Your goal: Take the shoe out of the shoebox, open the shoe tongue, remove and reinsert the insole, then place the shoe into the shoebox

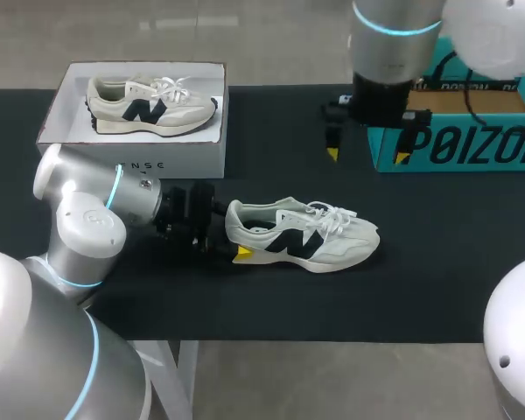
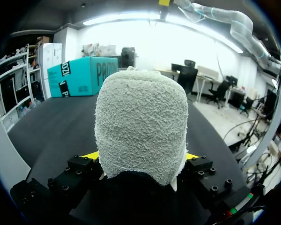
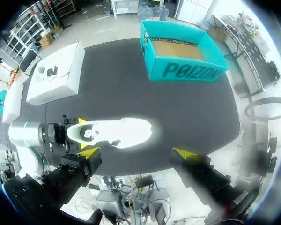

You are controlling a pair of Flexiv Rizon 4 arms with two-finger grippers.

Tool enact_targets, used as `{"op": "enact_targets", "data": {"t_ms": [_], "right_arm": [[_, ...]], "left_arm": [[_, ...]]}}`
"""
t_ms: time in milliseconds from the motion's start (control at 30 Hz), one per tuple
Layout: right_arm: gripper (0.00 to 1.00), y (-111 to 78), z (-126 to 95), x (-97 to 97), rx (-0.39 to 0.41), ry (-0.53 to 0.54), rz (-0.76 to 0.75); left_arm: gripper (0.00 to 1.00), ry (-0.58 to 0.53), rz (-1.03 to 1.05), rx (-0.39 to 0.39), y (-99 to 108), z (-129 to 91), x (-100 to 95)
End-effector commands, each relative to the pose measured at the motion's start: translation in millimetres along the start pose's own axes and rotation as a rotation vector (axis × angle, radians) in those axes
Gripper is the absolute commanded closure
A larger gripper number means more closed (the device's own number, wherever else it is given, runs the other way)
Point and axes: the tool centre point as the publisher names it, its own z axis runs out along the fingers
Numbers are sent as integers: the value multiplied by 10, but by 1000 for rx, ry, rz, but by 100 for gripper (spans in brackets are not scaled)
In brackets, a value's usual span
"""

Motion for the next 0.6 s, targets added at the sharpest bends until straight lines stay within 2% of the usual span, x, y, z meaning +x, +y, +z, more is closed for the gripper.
{"op": "enact_targets", "data": {"t_ms": [33, 333, 600], "right_arm": [[0, -8, 322, 335, 32, -168, -23], [0, -216, 713, 719, 77, -137, -86], [0, -357, 978, 1047, 92, -189, -232]], "left_arm": [[100, -2, 0, 2, 27, 46, 14], [100, -2, 0, 2, 27, 46, 14], [100, -2, 0, 2, 27, 46, 14]]}}
